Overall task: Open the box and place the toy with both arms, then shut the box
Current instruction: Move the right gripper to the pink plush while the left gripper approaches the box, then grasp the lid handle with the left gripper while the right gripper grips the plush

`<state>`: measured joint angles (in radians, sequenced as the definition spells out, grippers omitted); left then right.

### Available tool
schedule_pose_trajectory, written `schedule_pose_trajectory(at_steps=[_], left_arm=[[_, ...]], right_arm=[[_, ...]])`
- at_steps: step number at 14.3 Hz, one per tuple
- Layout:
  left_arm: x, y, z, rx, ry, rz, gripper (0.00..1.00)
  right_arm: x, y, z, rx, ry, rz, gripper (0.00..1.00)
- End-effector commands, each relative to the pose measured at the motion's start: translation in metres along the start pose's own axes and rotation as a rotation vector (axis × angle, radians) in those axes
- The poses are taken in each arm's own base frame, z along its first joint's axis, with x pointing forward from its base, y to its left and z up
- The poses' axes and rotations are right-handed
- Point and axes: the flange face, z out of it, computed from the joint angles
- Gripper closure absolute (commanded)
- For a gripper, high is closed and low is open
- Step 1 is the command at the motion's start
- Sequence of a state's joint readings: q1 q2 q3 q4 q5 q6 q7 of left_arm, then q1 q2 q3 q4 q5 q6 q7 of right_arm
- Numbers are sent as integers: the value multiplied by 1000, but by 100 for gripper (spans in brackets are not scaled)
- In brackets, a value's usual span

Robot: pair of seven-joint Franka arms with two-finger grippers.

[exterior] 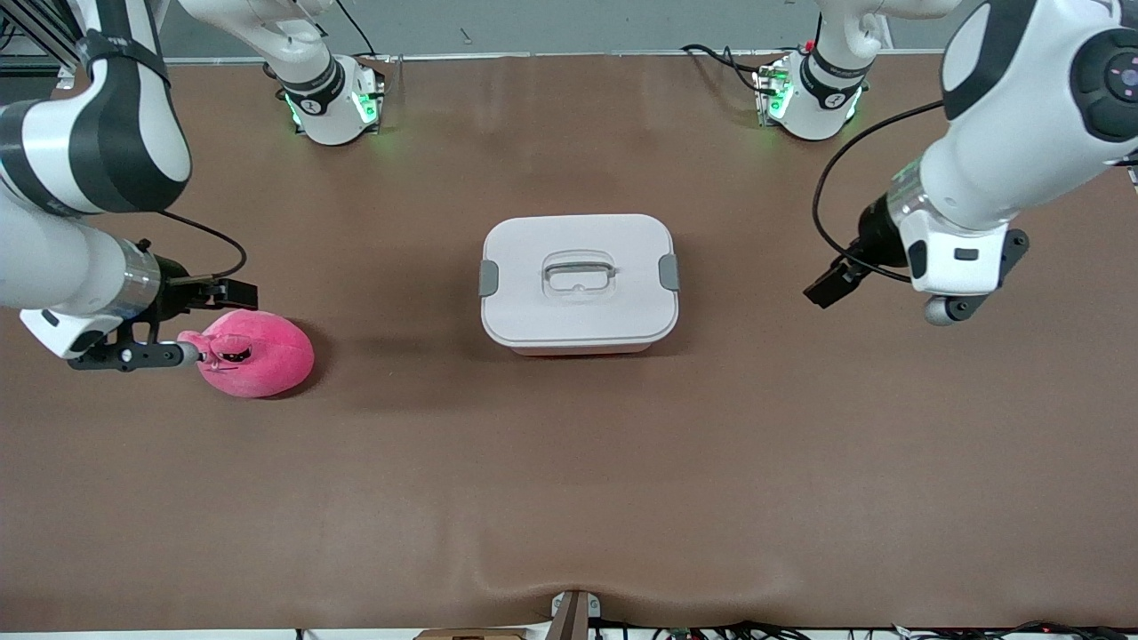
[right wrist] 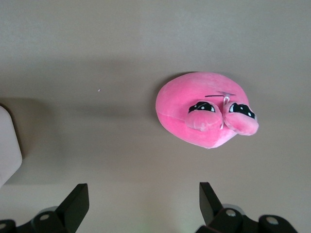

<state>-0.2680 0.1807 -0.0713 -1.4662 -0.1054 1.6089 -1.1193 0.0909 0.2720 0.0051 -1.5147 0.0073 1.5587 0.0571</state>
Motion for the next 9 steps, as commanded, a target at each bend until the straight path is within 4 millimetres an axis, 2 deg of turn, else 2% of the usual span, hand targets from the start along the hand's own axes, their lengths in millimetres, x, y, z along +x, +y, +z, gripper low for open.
schedule_pose_trajectory(at_steps=[1,3,5,9], left_arm=[[-17,13,5,4,-14,-69,0],[-29,20,9,8,-11,-100,0],[-39,26,11,-2,-10,-147,0],[-71,44,27,17,-2,-270,0]], right_arm=[[-1,-11,-2,-23,-8,-20,0],[0,-7,25,-22,-47,-22,0],[1,-2,38,-25,-15,-18,0],[-5,6,47,-111,88,-38,0]])
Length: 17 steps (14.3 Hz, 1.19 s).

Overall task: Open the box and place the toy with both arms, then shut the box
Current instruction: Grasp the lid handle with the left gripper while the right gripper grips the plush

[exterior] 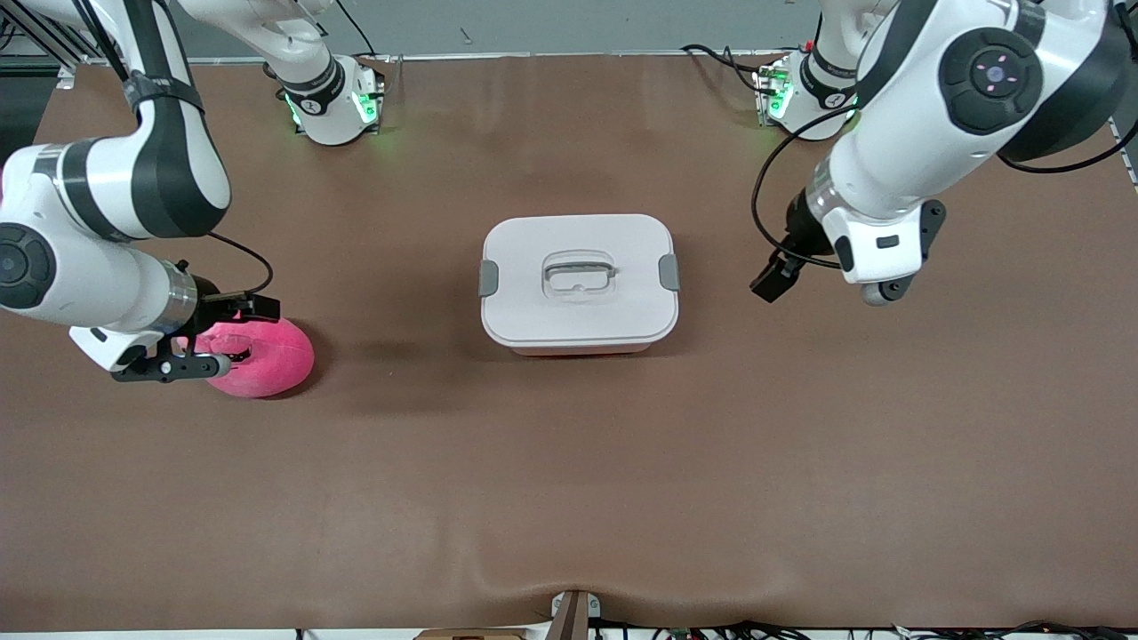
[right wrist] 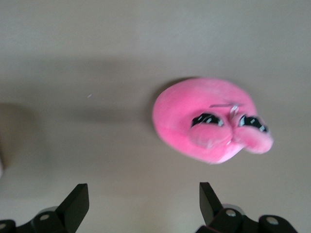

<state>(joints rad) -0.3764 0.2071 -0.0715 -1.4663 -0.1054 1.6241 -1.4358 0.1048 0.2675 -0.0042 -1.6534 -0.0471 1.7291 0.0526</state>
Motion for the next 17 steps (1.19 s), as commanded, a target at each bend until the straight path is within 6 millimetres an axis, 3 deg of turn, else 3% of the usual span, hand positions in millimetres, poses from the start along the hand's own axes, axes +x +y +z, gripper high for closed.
schedule_pose_trajectory(at_steps=[1,5,10,14,17], left_arm=[[-26,12,6,-16,3,-93,0],[-58,24,22,-30,6,-211,0],[-106,38,52,-38,47,-329,0],[-142,47,79,-48,76,-400,0],[-159,53,94,-57,72,-449,0]], right_arm=[[-18,6,4,-69,74,-27,0],[-33,15,35,-64,157,-65,0],[-31,46,55,-62,184,-99,0],[-32,50,80,-66,200,-101,0],[-26,52,85,-97,217,-122,0]])
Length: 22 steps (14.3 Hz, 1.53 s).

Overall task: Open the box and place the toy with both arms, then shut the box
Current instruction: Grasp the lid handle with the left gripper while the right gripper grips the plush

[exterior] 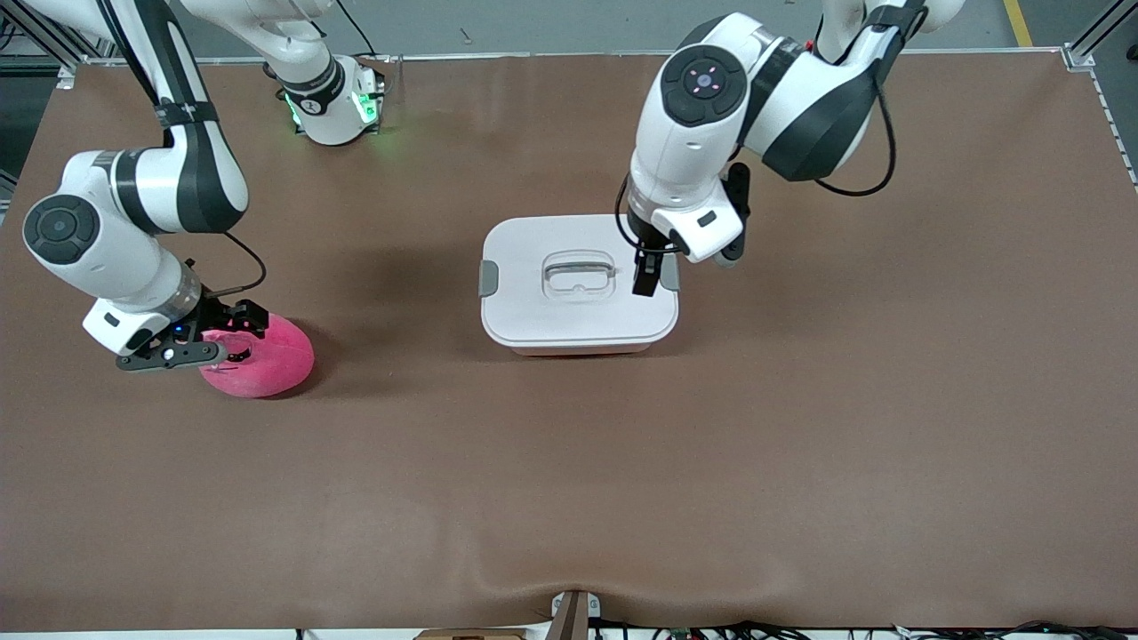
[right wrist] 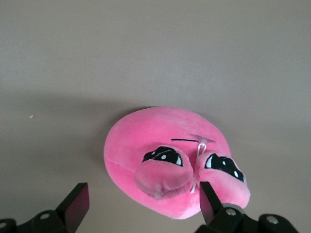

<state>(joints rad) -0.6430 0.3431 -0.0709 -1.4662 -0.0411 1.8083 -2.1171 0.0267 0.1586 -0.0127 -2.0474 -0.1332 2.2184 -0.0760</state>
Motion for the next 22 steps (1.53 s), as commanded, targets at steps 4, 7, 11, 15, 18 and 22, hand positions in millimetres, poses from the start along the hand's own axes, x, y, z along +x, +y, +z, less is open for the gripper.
schedule_pose_trajectory(at_steps=[4,7,11,15,18,22], left_arm=[[-28,0,26,-17,11,-65,0],[-49,-3,44,-33,-1,-73,0],[-76,-13,74,-37,15,-91,0],[-97,-22,104,-46,29,-128,0],[-96,-23,119,-31,45,-164,0],[-94,-36,142,-5,79,-185,0]], right_arm=[[-1,10,14,-32,5,-18,0],[3,7,23,-31,12,-22,0],[6,3,30,-29,11,-25,2],[6,3,36,-27,4,-25,2],[4,3,38,-26,-5,-27,2],[3,4,41,-25,-17,-29,0]])
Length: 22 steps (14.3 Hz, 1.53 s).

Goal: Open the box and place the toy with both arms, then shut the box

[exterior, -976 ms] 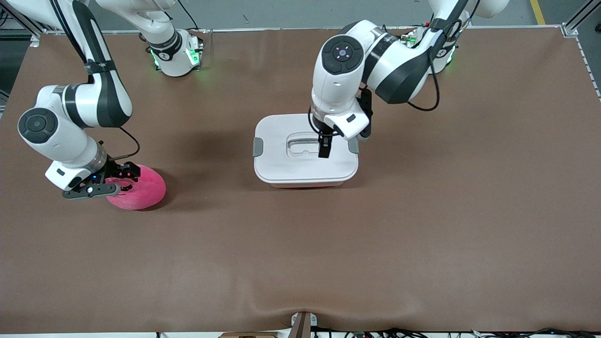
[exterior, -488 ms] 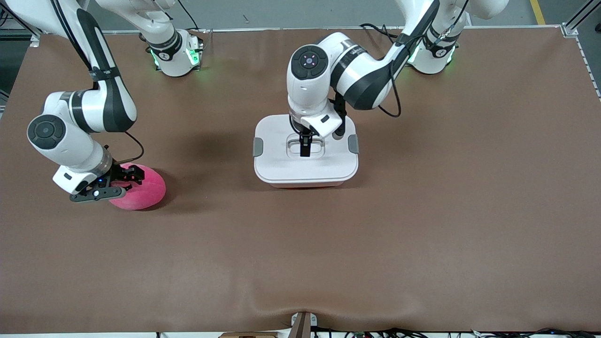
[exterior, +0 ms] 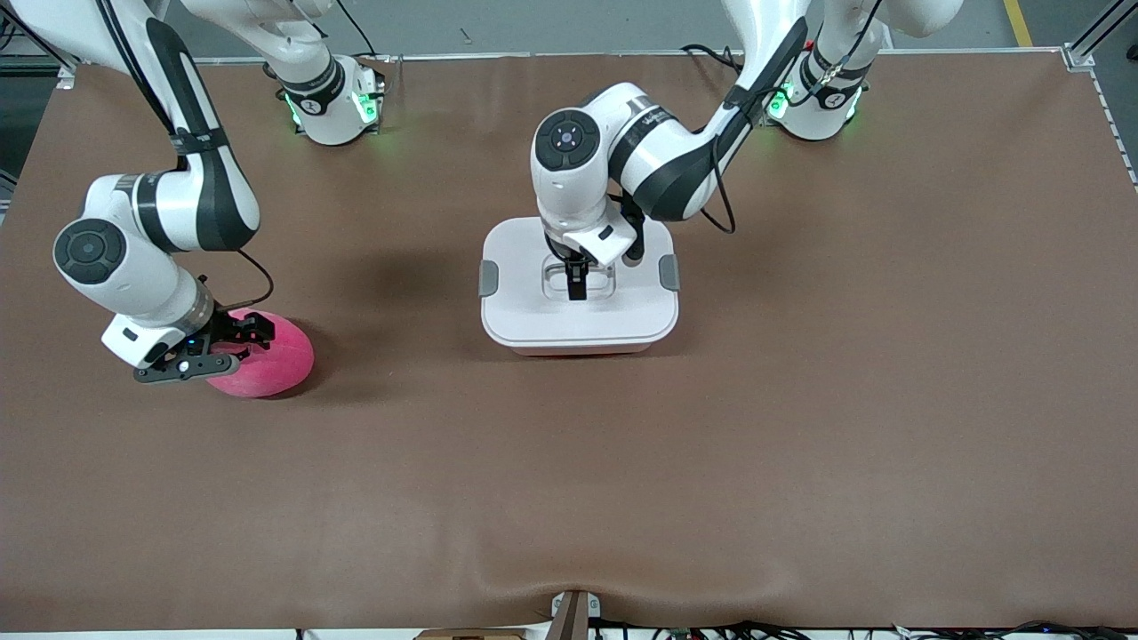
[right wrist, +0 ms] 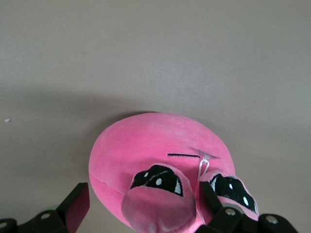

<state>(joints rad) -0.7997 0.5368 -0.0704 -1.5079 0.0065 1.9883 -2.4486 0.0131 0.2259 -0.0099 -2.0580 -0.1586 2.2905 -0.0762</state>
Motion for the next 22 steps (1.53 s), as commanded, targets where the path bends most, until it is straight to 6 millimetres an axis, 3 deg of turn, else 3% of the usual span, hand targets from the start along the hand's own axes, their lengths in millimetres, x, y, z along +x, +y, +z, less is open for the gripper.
schedule_pose_trajectory(at_steps=[1,3,6,7,9,13,17,21,22], left_arm=[[-2,-3,2,-32,3,-28,0],[-1,-4,3,-30,5,-31,0],[-3,-5,4,-34,0,-28,47],[-3,-5,4,-37,-5,-28,54],[-5,-7,6,-36,-3,-23,58],[-4,-7,5,-35,-4,-27,100],[-4,-8,6,-34,-3,-26,100],[-4,-6,-5,-46,-15,-27,100],[-2,-7,-13,-52,-22,-28,100]], right_arm=[[-2,1,5,-12,-15,-17,0],[-3,0,5,-13,-24,-19,0],[-5,3,7,-12,-34,-14,0],[-6,3,7,-11,-40,-14,2],[-7,4,7,-11,-53,-15,17],[-8,4,8,-10,-65,-15,21],[-8,4,7,-10,-64,-15,49],[-7,4,7,-10,-62,-15,82],[-7,5,7,-10,-62,-15,95]])
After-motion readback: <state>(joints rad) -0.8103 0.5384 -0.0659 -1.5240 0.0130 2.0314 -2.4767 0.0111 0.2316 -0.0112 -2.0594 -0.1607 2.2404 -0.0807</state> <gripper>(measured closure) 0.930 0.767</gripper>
